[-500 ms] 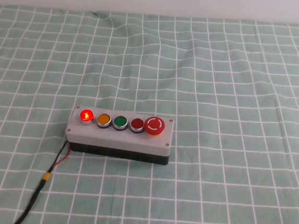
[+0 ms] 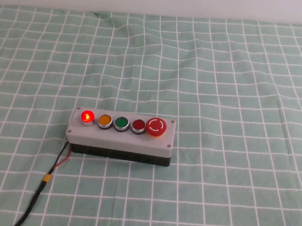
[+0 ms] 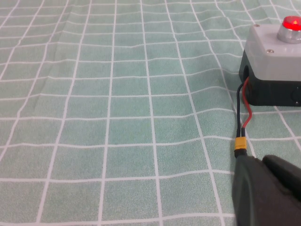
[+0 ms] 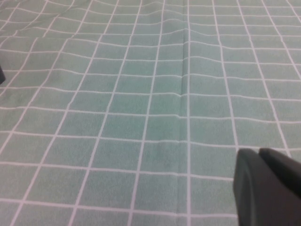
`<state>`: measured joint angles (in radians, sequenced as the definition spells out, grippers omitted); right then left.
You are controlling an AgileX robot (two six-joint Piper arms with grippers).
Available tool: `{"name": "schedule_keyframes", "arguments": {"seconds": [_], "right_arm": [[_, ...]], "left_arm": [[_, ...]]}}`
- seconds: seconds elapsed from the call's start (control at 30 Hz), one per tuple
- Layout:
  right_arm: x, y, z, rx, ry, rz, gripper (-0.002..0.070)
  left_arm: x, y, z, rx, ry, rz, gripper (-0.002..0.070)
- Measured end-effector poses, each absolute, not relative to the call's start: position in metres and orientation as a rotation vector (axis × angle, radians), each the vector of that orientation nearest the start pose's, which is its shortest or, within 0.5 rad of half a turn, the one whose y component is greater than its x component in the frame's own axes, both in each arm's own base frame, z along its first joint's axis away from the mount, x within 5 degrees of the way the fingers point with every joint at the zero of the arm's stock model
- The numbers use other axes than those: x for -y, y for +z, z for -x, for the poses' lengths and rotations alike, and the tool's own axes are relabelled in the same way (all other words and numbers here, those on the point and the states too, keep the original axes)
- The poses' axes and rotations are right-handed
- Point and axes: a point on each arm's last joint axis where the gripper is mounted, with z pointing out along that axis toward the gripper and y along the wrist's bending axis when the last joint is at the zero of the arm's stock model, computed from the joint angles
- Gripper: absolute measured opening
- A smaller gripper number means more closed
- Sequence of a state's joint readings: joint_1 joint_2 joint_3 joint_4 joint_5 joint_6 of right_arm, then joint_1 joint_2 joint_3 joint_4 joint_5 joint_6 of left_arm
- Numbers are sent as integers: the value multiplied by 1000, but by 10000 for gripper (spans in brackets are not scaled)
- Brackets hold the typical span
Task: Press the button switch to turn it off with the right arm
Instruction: 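Press the lit red button on the button box to turn it off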
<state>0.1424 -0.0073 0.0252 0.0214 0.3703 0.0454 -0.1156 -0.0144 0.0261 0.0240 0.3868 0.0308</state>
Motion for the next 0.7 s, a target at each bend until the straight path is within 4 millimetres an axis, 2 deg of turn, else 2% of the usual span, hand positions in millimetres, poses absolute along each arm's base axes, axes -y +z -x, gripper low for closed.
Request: {"name": "schedule_keyframes", "arguments": {"seconds": [0.37,0.7], "right_arm": [[-8,177,-54,-1817,153,74,-16],[-8,199,-56,-1566,166,60,-16]], "left_arm": [[5,170,-52,-1876,-35,-152,-3],[5,170,-52,-1876,-35,-152,-3]]}}
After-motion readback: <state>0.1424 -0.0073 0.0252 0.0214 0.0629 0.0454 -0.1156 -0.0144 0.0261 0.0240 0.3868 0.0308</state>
